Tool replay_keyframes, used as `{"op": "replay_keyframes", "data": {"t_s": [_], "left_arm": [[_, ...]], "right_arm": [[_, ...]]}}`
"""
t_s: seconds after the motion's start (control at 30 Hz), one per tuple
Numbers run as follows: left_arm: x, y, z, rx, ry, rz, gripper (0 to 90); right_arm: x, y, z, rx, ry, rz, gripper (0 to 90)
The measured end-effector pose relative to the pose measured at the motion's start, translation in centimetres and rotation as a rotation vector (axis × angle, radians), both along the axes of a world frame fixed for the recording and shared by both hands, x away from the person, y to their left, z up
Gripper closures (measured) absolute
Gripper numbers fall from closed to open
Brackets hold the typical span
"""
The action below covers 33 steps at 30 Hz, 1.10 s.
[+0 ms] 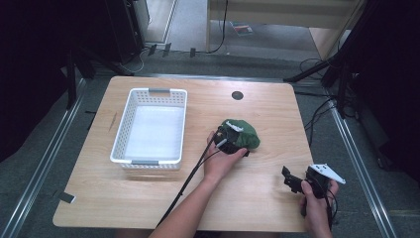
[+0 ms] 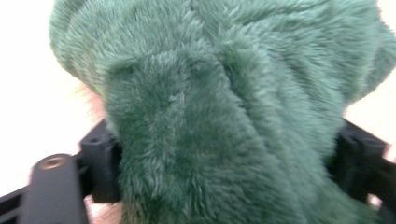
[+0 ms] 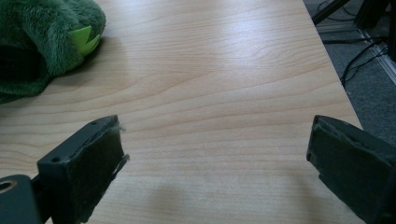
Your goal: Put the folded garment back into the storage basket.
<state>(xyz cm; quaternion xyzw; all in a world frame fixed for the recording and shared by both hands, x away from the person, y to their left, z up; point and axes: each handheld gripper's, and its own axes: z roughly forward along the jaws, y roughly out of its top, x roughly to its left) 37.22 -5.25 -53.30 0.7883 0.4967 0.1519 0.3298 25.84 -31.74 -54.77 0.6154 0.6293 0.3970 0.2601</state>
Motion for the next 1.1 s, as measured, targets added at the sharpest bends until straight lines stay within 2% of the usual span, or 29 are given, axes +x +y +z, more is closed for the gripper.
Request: {"op": "replay_keyframes", "data": {"t_s": [0.17,0.3,0.8,1.1], "left_arm": [[0.0,0.3,0.4,-0.004,-0.016,-0.009,27.7],[0.0,0.6,1.0,-0.039,-0.029,0.005,29.2],[-0.4,2.1,4.2,-0.124,-0.087,0.020,31.0],[-0.6,3.4,6.3,-0.144,-0.117,0.019,31.3]], "right_arm": [[0.0,0.0,0.0,0.002,0.001,0.000,3.7],[0.0,0.0,0.0,0.002,0.002,0.001,3.7],[0.0,0.0,0.0,0.001,0.003,0.001,3.8],[0.0,0.0,0.0,0.001,0.003,0.001,3.8]]}}
